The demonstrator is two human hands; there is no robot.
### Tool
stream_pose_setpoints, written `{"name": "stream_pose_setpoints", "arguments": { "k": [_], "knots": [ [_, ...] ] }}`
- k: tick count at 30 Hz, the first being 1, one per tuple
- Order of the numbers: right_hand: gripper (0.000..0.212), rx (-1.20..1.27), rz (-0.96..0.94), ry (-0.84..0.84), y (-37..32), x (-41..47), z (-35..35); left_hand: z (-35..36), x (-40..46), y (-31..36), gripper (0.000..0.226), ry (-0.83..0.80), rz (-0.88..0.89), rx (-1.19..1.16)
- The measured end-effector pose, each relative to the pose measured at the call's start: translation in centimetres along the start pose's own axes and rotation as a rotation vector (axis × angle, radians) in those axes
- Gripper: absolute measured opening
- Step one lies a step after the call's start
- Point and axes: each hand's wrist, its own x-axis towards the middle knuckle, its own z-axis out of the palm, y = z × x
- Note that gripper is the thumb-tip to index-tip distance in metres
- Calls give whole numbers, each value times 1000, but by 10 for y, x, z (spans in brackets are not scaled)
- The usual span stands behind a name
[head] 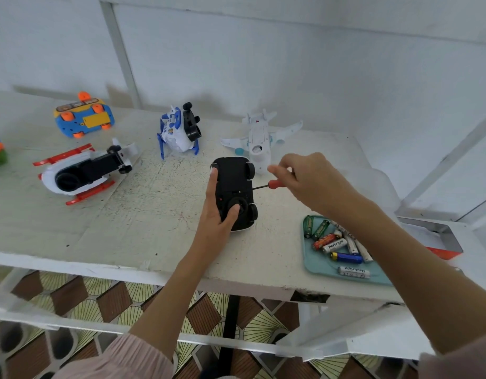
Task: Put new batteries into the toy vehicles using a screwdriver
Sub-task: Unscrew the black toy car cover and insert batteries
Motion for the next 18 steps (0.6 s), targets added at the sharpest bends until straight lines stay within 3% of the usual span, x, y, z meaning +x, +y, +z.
{"name": "stream_pose_setpoints", "arguments": {
  "k": [4,7,10,15,18],
  "knots": [
    [13,131,-139,29,0,1,-4,1,-1,2,76,1,-4,-5],
    [20,193,-151,-33,-1,1,-5,1,-1,4,77,-6,-4,-15],
    [36,84,-22,-62,-1,2,-4,2,-1,5,77,2,-4,-30],
    [13,54,-190,11,1,1,-2,2,-1,5,76,-2,-4,-35],
    [29,-38,-152,-21,0,1,1,2,-1,6,76,-4,1,-41]
  ]
}}
